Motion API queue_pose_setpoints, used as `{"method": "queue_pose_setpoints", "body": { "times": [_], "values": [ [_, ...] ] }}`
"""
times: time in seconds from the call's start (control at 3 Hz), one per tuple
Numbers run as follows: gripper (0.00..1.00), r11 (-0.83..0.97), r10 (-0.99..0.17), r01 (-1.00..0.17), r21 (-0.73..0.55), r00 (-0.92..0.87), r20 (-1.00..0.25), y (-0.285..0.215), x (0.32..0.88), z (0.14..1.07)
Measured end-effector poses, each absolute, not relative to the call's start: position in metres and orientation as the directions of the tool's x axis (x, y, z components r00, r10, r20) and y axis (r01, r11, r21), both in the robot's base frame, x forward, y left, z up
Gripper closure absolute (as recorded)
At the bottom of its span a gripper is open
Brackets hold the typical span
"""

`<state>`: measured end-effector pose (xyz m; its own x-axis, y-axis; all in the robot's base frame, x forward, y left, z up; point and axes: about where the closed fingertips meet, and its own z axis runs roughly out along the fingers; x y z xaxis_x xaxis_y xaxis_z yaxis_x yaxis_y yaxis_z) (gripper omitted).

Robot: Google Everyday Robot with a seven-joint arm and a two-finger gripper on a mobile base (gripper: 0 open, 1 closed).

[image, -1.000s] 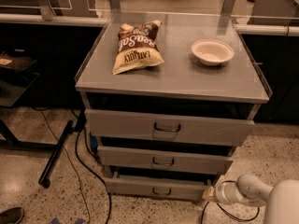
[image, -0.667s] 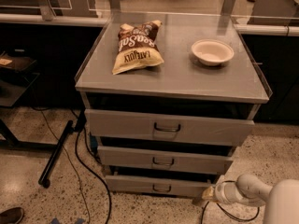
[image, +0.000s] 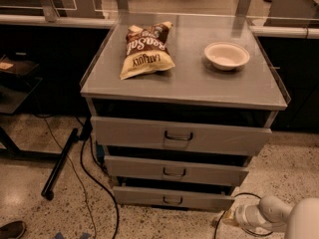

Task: Close bottom drawer

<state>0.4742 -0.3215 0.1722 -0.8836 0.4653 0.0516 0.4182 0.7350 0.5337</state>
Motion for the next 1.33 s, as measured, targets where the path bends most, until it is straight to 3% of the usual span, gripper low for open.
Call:
{"method": "queue_pose_setpoints", "body": {
  "times": [1.33],
  "values": [
    [1.00,0.672,0.557,0.486,0.560,-0.829,0.050,-0.310,0.535,0.163]
  ]
}}
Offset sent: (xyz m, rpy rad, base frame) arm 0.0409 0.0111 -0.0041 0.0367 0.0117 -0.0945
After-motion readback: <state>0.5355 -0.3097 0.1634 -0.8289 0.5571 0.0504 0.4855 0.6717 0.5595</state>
